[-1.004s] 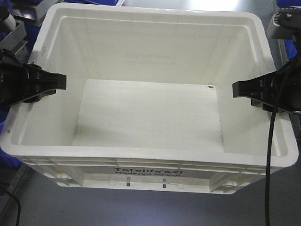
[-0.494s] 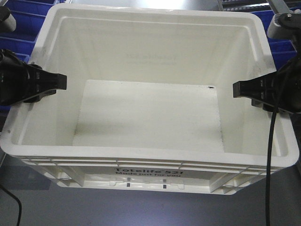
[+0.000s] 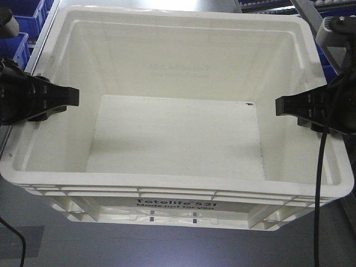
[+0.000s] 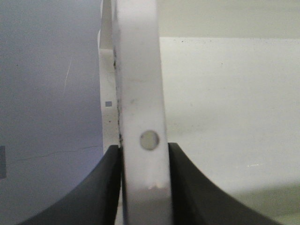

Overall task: Move bin from left to right shelf
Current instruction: 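Hold the tote level with both grippers while the base turns, then keep gripping the tote rims while the base keeps turning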

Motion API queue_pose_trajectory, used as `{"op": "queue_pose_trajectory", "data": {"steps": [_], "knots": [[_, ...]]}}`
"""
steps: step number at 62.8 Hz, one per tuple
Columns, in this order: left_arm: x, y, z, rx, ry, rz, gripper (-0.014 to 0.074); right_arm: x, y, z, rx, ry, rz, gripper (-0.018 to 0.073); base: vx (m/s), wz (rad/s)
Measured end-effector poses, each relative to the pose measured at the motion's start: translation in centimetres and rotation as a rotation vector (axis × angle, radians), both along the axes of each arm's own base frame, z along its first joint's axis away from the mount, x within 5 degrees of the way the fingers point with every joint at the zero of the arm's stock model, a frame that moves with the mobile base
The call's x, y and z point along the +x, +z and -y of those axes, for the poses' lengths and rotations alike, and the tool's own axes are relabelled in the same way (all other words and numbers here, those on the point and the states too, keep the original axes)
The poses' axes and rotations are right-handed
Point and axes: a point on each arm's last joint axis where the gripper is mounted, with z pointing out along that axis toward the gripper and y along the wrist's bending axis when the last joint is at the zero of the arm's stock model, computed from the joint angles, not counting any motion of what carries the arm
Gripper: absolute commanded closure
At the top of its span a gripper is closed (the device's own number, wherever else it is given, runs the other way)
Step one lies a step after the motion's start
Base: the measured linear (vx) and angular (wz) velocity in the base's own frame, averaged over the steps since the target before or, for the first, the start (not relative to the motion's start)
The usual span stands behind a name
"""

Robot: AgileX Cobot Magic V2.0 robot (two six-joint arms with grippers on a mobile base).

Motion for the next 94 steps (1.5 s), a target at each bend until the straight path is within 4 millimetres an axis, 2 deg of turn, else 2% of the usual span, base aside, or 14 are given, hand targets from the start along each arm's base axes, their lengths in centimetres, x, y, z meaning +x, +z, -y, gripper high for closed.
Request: {"op": "queue_pose_trajectory", "data": {"steps": [94], "knots": [[0.00,0.00,-0.01,0.001,0.000,0.000,0.0558,-0.02,-0.01,-0.01,0.002,0.000,-0.002,0.0564,0.29,-0.05]]}}
